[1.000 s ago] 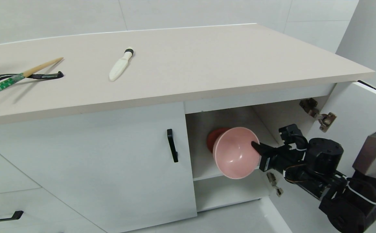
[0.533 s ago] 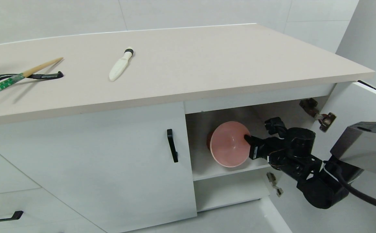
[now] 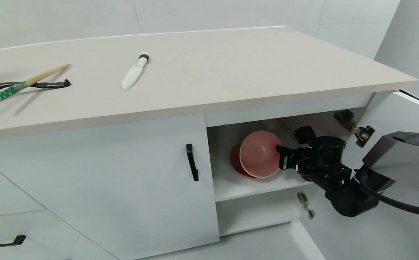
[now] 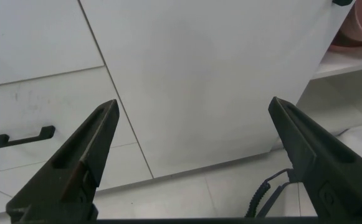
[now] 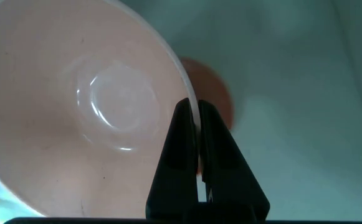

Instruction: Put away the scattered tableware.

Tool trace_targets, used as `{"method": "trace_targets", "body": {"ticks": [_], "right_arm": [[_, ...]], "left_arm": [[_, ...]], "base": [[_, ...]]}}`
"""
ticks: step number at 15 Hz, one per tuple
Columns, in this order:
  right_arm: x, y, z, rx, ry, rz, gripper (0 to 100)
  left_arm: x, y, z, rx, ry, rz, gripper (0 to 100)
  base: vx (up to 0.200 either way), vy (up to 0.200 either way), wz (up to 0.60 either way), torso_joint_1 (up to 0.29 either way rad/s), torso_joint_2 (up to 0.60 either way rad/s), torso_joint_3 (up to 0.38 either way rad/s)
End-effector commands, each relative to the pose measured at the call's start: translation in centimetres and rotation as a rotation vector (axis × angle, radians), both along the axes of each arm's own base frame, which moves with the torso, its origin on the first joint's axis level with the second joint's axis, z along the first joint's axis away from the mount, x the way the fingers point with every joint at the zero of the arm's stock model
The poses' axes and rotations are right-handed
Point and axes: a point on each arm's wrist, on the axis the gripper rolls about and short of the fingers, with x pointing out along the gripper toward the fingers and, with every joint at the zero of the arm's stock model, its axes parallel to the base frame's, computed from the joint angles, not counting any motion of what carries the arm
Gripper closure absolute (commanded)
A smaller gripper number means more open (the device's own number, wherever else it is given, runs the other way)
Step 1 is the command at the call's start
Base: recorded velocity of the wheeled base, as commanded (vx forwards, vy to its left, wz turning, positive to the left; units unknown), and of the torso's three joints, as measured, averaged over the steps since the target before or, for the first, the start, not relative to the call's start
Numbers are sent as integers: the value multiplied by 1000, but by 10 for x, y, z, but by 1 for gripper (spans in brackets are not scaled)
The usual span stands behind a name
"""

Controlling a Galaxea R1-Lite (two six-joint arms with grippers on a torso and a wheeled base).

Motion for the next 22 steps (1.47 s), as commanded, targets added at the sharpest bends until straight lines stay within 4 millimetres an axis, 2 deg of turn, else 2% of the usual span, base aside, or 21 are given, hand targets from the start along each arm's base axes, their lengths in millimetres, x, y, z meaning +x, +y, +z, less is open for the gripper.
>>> {"method": "trace_targets", "body": {"ticks": [1, 6, 14, 15, 22], "right_arm": [[11, 1, -3, -1, -1, -9, 100], [13, 3, -12, -11, 13, -7, 100], [12, 5, -12, -25, 9, -11, 100], [12, 5, -13, -26, 11, -10, 0], [10, 10, -8, -40, -20, 6, 0]], "left_arm": [[0, 0, 0, 0, 2, 0, 0], [0, 0, 0, 0, 2, 0, 0], [0, 0, 0, 0, 2, 0, 0], [0, 0, 0, 0, 2, 0, 0], [0, 0, 0, -1, 3, 0, 0]], "base": [[0, 0, 0, 0, 0, 0], [0, 0, 0, 0, 0, 0], [0, 0, 0, 0, 0, 0], [0, 0, 0, 0, 0, 0], [0, 0, 0, 0, 0, 0]]}}
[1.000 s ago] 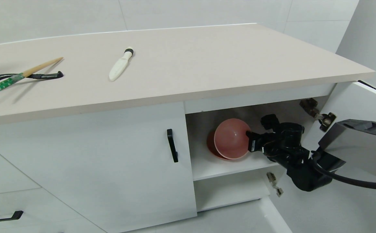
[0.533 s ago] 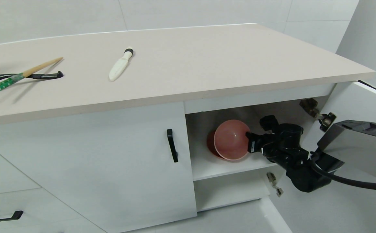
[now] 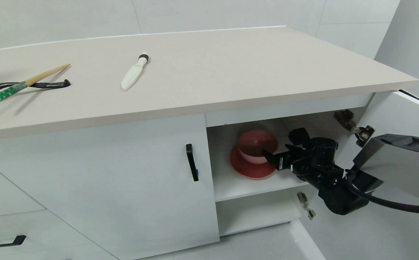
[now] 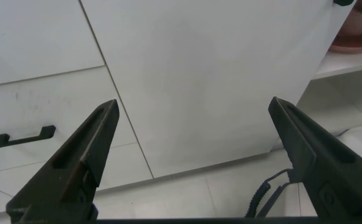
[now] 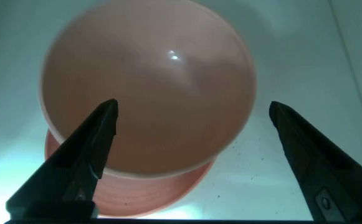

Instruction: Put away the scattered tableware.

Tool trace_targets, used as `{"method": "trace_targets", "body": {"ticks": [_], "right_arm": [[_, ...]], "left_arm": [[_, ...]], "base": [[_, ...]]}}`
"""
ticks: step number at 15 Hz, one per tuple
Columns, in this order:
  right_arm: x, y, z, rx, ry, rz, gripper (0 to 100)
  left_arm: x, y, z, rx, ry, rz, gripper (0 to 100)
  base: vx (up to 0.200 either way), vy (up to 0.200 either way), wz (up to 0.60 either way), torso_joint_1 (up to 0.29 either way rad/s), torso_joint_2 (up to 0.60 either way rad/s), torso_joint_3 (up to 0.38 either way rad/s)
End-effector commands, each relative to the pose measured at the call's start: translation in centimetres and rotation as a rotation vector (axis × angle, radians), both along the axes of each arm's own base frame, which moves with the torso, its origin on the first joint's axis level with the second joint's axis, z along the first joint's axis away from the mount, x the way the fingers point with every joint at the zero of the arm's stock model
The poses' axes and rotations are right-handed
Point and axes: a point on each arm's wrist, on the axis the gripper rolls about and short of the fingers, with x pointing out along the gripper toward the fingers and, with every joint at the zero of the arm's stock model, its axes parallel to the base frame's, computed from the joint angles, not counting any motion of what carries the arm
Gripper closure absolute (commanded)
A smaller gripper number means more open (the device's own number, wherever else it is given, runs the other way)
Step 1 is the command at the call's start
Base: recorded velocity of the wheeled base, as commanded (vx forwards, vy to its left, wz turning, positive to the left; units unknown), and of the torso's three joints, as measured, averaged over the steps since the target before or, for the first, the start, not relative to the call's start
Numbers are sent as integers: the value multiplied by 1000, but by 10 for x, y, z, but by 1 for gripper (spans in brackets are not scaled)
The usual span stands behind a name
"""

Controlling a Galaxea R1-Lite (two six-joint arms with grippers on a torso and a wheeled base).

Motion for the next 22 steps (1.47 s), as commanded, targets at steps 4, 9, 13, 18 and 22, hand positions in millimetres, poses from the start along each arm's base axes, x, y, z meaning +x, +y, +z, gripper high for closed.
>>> {"method": "trace_targets", "body": {"ticks": [4, 9, 13, 18, 22], "right_arm": [[-22, 14, 18, 6, -21, 49, 0], [-93, -4, 42, -11, -23, 86, 0], [-142, -26, 54, -9, -28, 89, 0], [-205, -56, 82, 25, -90, 87, 0], [-255, -96, 86, 32, -136, -9, 0]], "left_arm": [[0, 0, 0, -2, 1, -1, 0], [0, 0, 0, -3, 3, 2, 0], [0, 0, 0, -3, 3, 2, 0], [0, 0, 0, -2, 1, 2, 0], [0, 0, 0, -3, 1, 2, 0]], "base": [[0, 0, 0, 0, 0, 0], [0, 0, 0, 0, 0, 0], [0, 0, 0, 0, 0, 0], [0, 0, 0, 0, 0, 0], [0, 0, 0, 0, 0, 0]]}}
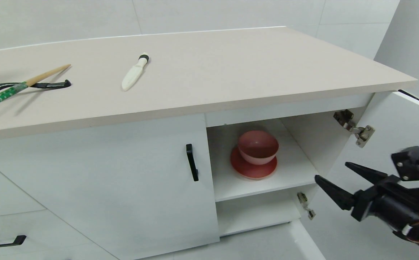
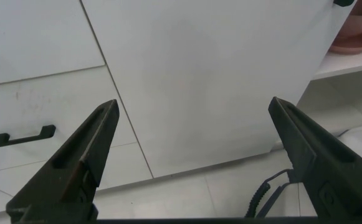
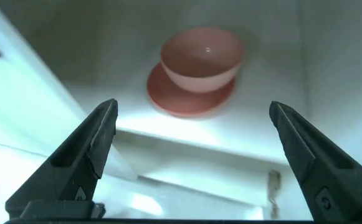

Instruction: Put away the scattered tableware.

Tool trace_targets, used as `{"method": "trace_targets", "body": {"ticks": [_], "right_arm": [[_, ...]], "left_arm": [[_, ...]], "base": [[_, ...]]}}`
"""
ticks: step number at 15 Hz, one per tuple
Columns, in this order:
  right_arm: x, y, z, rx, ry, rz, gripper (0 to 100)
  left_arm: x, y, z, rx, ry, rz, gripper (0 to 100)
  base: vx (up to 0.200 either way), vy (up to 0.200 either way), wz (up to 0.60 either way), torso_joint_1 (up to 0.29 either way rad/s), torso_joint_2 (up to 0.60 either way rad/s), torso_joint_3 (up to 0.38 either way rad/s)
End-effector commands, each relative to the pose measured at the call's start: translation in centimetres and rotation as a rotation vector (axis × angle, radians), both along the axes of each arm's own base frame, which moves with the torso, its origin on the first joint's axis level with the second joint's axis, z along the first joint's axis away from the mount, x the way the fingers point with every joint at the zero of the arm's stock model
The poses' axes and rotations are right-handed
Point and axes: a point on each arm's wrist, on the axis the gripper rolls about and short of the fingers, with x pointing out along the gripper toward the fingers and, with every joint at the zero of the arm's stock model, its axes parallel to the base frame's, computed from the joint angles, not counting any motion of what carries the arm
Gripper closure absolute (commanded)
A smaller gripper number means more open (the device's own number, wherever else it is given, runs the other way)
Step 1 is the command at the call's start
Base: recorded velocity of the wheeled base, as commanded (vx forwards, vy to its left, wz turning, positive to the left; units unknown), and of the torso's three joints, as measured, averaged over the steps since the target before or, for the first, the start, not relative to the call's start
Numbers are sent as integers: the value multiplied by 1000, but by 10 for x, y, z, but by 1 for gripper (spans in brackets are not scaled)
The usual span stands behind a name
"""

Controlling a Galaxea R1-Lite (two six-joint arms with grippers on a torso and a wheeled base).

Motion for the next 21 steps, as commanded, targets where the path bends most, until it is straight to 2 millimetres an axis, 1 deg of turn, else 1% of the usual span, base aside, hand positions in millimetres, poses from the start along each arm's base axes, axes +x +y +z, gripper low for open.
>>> {"method": "trace_targets", "body": {"ticks": [1, 2, 3, 4, 6, 8, 10, 11, 12, 14, 15, 19, 21], "right_arm": [[-44, -33, 17, 39, -109, -98, 0], [-57, -40, 24, 47, -144, -121, 0], [-66, -44, 25, 43, -143, -128, 0], [-85, -50, 22, 34, -108, -138, 0], [-117, -63, 11, 21, -60, -206, 0], [-150, -72, -2, 24, -78, -294, 0], [-177, -74, -13, 26, -94, -329, 0], [-189, -75, -14, 25, -91, -329, 0], [-199, -76, -19, 22, -74, -327, 0], [-202, -75, -37, 8, -49, -375, 0], [-199, -74, -59, -21, -17, -383, 0], [-199, -74, -59, -46, -23, -386, 0], [-199, -74, -59, -54, -23, -385, 0]], "left_arm": [[0, 0, 0, -1, 1, 1, 0], [0, 0, 0, -1, 1, 1, 0], [0, 0, 0, 0, 1, 1, 0], [0, 0, 0, -1, 1, 1, 0], [0, 0, 0, -18, 2, 1, 0], [0, 0, 0, -26, 2, 1, 0], [0, 0, 0, -24, 2, 1, 0], [0, 0, 0, -24, 2, 1, 0], [0, 0, 0, -26, 2, 1, 0], [0, 0, 0, -21, 2, 1, 0], [0, 0, 0, -17, 2, 1, 0], [0, 0, 0, -13, 2, 1, 0], [0, 0, 0, -4, 1, 4, 0]], "base": [[0, 0, 0, 0, 0, 0], [0, 0, 0, 0, 0, 0], [0, 0, 0, 0, 0, 0], [0, 0, 0, 0, 0, 0], [0, 0, 0, 0, 0, 0], [0, 0, 0, 0, 0, 0], [0, 0, 0, 0, 0, 0], [0, 0, 0, 0, 0, 0], [0, 0, 0, 0, 0, 0], [0, 0, 0, 0, 0, 0], [0, 0, 0, 0, 0, 0], [0, 0, 0, 0, 0, 0], [-200, 0, 0, 2, 2, 2]]}}
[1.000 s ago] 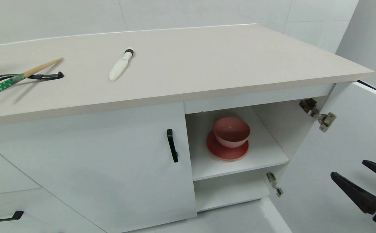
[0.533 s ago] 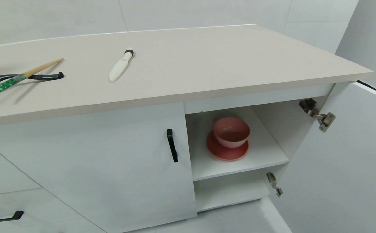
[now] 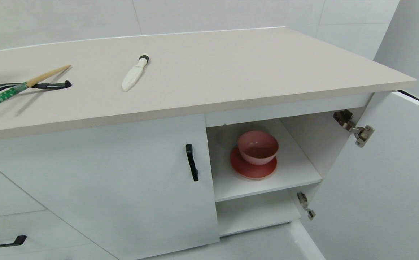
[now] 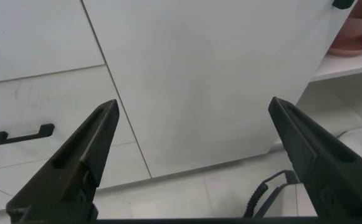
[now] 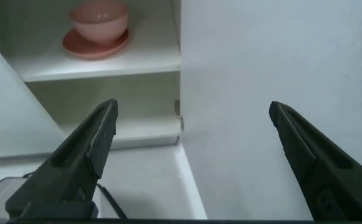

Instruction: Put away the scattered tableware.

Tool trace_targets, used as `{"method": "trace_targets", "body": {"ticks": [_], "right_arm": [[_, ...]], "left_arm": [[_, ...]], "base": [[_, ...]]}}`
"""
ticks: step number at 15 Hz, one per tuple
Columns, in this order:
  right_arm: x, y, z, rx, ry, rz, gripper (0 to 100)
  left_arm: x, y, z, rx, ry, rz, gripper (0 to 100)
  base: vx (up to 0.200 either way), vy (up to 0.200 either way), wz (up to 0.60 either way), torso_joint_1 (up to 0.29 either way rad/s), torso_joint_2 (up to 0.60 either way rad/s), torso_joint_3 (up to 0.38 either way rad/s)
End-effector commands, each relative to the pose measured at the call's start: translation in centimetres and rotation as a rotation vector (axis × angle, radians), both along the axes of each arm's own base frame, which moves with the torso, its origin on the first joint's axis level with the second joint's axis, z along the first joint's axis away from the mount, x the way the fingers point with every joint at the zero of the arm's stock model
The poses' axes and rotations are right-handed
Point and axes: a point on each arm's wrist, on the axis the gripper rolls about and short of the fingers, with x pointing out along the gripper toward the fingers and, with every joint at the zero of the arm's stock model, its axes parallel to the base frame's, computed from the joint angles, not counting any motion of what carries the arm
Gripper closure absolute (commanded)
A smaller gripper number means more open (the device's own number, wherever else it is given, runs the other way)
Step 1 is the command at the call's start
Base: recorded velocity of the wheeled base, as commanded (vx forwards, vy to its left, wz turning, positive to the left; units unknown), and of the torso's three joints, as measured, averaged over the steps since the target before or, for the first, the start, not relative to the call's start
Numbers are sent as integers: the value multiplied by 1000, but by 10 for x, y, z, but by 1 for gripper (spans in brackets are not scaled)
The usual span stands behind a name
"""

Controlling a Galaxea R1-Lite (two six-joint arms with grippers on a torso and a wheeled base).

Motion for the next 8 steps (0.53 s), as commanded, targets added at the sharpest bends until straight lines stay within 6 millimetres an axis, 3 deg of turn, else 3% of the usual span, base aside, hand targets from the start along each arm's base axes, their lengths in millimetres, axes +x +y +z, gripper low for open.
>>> {"method": "trace_targets", "body": {"ticks": [1, 8], "right_arm": [[-1, 0, -1, -7, -5, -2, 0], [-1, 0, -2, -4, -4, -2, 0]], "left_arm": [[0, 0, 0, 0, 1, 3, 0], [0, 0, 0, -5, 1, 6, 0]], "base": [[-200, 0, 0, 2, 2, 2], [-200, 0, 0, 3, 4, 0]]}}
